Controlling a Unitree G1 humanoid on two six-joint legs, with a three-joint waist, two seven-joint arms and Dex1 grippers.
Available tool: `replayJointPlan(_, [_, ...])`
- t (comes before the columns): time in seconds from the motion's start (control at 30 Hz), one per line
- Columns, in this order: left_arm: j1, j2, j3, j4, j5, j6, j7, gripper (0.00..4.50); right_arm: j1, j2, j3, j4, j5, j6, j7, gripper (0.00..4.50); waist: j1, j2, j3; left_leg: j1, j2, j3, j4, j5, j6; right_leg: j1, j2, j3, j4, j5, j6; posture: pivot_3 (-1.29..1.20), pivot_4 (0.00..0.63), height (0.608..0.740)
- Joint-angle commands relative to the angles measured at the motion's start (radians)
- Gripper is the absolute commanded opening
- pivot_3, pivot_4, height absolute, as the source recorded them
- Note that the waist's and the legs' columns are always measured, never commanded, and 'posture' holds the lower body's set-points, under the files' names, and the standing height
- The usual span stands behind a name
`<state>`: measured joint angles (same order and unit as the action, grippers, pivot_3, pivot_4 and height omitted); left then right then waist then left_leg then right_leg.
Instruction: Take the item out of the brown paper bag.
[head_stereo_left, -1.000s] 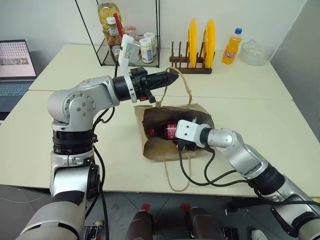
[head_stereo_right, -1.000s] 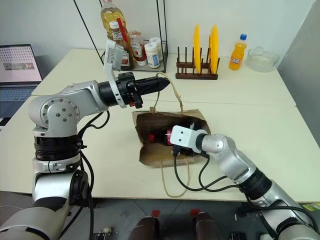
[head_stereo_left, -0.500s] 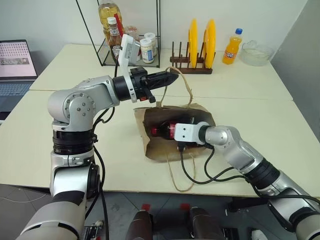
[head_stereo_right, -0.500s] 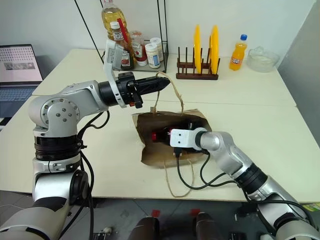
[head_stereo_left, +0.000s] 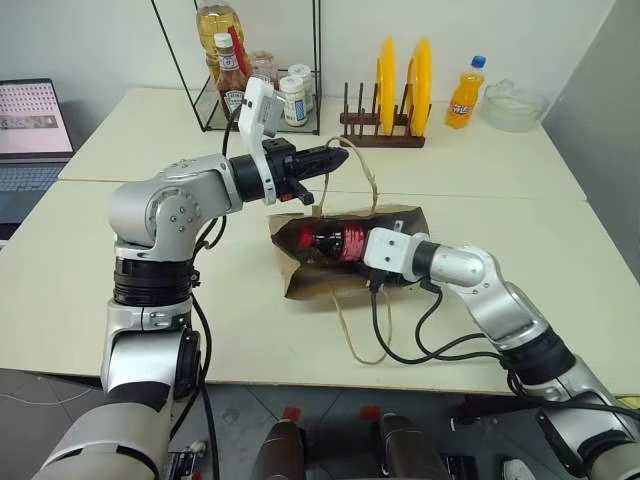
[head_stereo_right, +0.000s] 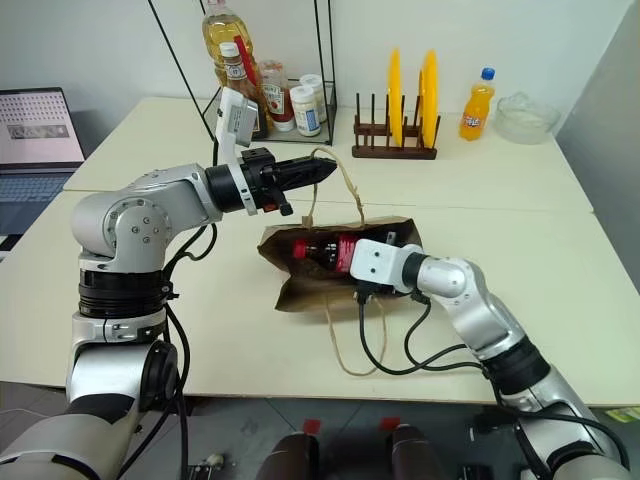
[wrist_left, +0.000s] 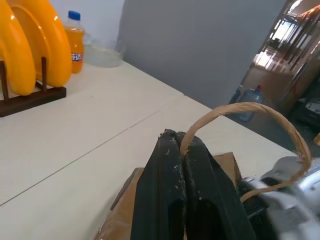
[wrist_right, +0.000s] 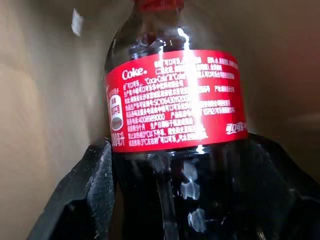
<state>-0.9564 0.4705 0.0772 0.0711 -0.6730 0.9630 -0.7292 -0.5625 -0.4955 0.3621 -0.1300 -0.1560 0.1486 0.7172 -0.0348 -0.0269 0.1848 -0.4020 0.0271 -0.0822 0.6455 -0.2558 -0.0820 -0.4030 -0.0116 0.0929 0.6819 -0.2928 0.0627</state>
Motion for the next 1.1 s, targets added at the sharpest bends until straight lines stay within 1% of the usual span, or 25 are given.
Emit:
replayJointPlan(0.03, [-0.031,-0.008,0.001,0.008,0.024,-0.039,0.008,0.0,0.071,-0.024,-0.11,-0.136,0.171,-0.062,0.079,3.17,0.002,0.0,0.0,0.0,0.0,0.0,0.0,0.0,0.0,0.0,0.0,0.0,0.0,0.0,0.0,0.0,0.15,0.74])
replayJointPlan(0.13, [-0.035,-0.011,0.003,0.015,0.033,-0.042,0.006,0.0,0.124,-0.042,-0.192,-0.25,0.311,0.024,0.123,3.17,0.001,0.0,0.0,0.0,0.0,0.0,0.0,0.0,0.001,0.0,0.0,0.0,0.0,0.0,0.0,0.0,0.15,0.74])
replayJointPlan(0.2, [-0.033,-0.01,0.004,0.018,0.039,-0.045,0.004,0.0,0.15,-0.081,-0.225,-0.324,0.357,0.088,0.144,3.17,0.001,0.0,0.0,0.0,0.0,0.0,0.0,0.0,0.001,0.0,0.0,0.0,0.001,0.0,0.0,0.0,0.15,0.74])
replayJointPlan(0.27, [-0.029,-0.009,0.005,0.021,0.045,-0.046,0.003,0.0,0.145,-0.087,-0.289,-0.415,0.466,0.242,0.108,3.17,-0.001,0.0,0.0,0.0,0.0,0.0,0.0,-0.001,0.002,0.0,0.0,0.0,0.001,0.0,0.0,0.0,0.15,0.74])
replayJointPlan(0.33, [-0.023,-0.004,0.007,0.019,0.046,-0.046,-0.001,0.0,0.085,-0.064,-0.384,-0.488,0.63,0.445,0.017,3.17,-0.002,0.0,0.0,0.0,0.001,0.0,0.0,-0.001,0.002,0.0,0.001,0.0,0.001,0.0,0.0,0.0,0.15,0.74])
replayJointPlan(0.43, [-0.014,0.0,0.01,0.011,0.045,-0.044,-0.004,0.0,-0.058,-0.034,-0.527,-0.506,0.83,0.687,-0.143,3.17,-0.009,0.001,0.0,0.0,0.001,0.0,0.0,0.0,0.001,0.0,0.001,0.001,0.002,0.0,0.0,0.0,0.15,0.74])
replayJointPlan(0.47, [-0.011,0.0,0.01,0.01,0.045,-0.043,-0.005,0.0,-0.11,-0.036,-0.569,-0.484,0.867,0.745,-0.185,3.17,-0.009,0.001,0.0,0.0,0.001,0.0,0.0,0.0,0.001,0.0,0.001,0.001,0.002,0.0,0.0,0.0,0.15,0.74])
replayJointPlan(0.53, [-0.01,-0.002,0.009,0.011,0.046,-0.043,-0.006,0.0,-0.198,-0.075,-0.624,-0.412,0.887,0.823,-0.232,3.17,-0.006,0.001,0.0,0.0,0.001,-0.001,0.0,0.0,0.001,0.0,0.001,0.0,0.002,0.0,0.0,0.0,0.15,0.74])
replayJointPlan(0.6, [-0.012,-0.004,0.005,0.015,0.047,-0.045,-0.009,0.0,-0.229,-0.174,-0.607,-0.328,0.812,0.839,-0.225,3.17,-0.002,0.001,0.0,0.0,0.001,0.0,0.0,-0.001,0.002,0.0,0.001,0.0,0.001,0.0,0.0,0.0,0.15,0.74])
replayJointPlan(0.67, [-0.015,-0.008,0.001,0.018,0.049,-0.049,-0.012,0.0,-0.209,-0.312,-0.531,-0.229,0.691,0.805,-0.197,3.17,0.007,0.001,0.0,0.0,0.001,0.0,0.0,-0.001,0.002,0.0,0.001,0.0,-0.001,0.0,0.0,0.0,0.15,0.74])
replayJointPlan(0.77, [-0.019,-0.013,-0.001,0.023,0.052,-0.054,-0.012,0.0,-0.126,-0.511,-0.366,-0.057,0.492,0.657,-0.103,3.17,0.011,0.001,0.0,-0.001,-0.002,0.001,0.0,-0.001,0.002,0.0,-0.002,0.0,-0.002,0.0,0.0,0.0,0.15,0.74])
replayJointPlan(0.83, [-0.018,-0.016,-0.002,0.024,0.055,-0.057,-0.013,0.0,-0.092,-0.575,-0.291,0.024,0.415,0.571,-0.039,3.17,0.007,0.001,0.0,-0.002,-0.003,0.002,0.0,-0.001,0.003,0.0,-0.003,0.002,-0.002,0.0,0.0,0.0,0.15,0.74])
replayJointPlan(0.9, [-0.014,-0.017,-0.004,0.018,0.055,-0.057,-0.016,0.0,-0.085,-0.574,-0.249,0.095,0.384,0.539,0.006,3.17,0.001,0.002,0.001,-0.002,-0.003,0.004,0.0,-0.001,0.003,-0.002,-0.003,0.003,-0.001,0.0,0.0,0.0,0.15,0.74])
replayJointPlan(0.97, [-0.014,-0.019,-0.006,0.016,0.056,-0.058,-0.018,0.0,-0.087,-0.558,-0.22,0.148,0.361,0.514,0.047,3.17,-0.019,0.005,0.003,-0.001,-0.002,0.005,0.0,-0.001,0.002,-0.002,-0.002,0.004,-0.001,0.0,0.0,0.0,0.15,0.74])
replayJointPlan(1.1, [-0.009,-0.021,-0.002,0.005,0.052,-0.053,-0.018,0.0,-0.101,-0.497,-0.167,0.254,0.329,0.502,0.113,3.17,-0.036,0.006,0.003,0.0,0.0,0.005,0.0,-0.001,0.002,-0.002,0.0,0.004,0.001,0.0,0.0,0.0,0.15,0.74])
